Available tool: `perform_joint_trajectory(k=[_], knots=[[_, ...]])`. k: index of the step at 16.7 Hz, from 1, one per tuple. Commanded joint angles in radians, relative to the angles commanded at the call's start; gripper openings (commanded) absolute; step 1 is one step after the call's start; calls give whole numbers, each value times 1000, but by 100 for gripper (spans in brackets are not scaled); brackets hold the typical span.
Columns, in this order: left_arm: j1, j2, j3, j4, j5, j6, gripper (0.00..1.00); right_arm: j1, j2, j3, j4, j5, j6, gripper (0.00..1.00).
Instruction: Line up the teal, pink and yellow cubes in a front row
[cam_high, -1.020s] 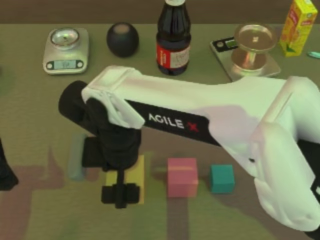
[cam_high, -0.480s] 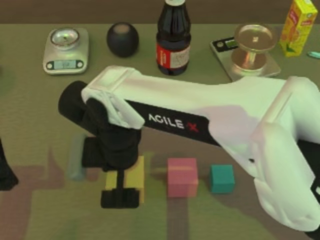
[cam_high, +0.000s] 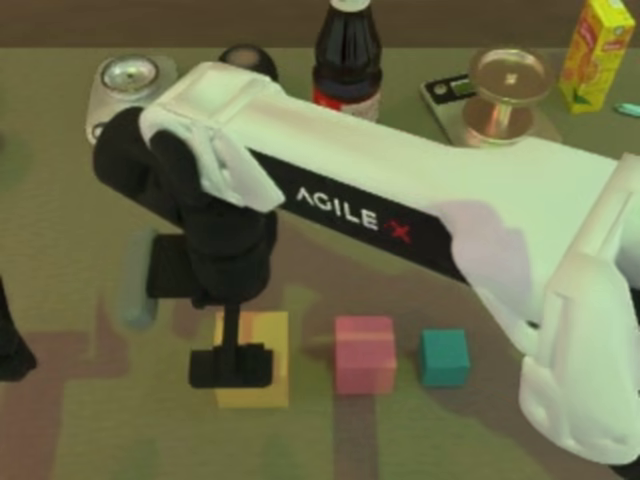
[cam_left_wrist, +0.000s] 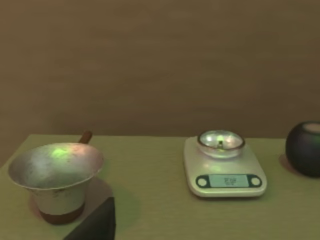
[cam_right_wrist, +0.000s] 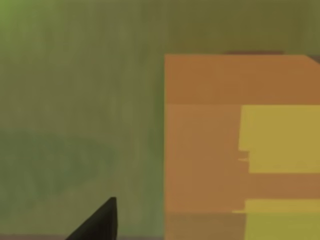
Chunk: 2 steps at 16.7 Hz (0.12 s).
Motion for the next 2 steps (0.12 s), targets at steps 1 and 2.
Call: perform_joint_trajectory(k=[1, 2], knots=[[0, 0, 0, 0, 0, 0, 100, 1, -3, 20, -20, 0, 0, 100], [0, 0, 0, 0, 0, 0, 100, 1, -5, 30, -30, 0, 0, 100]])
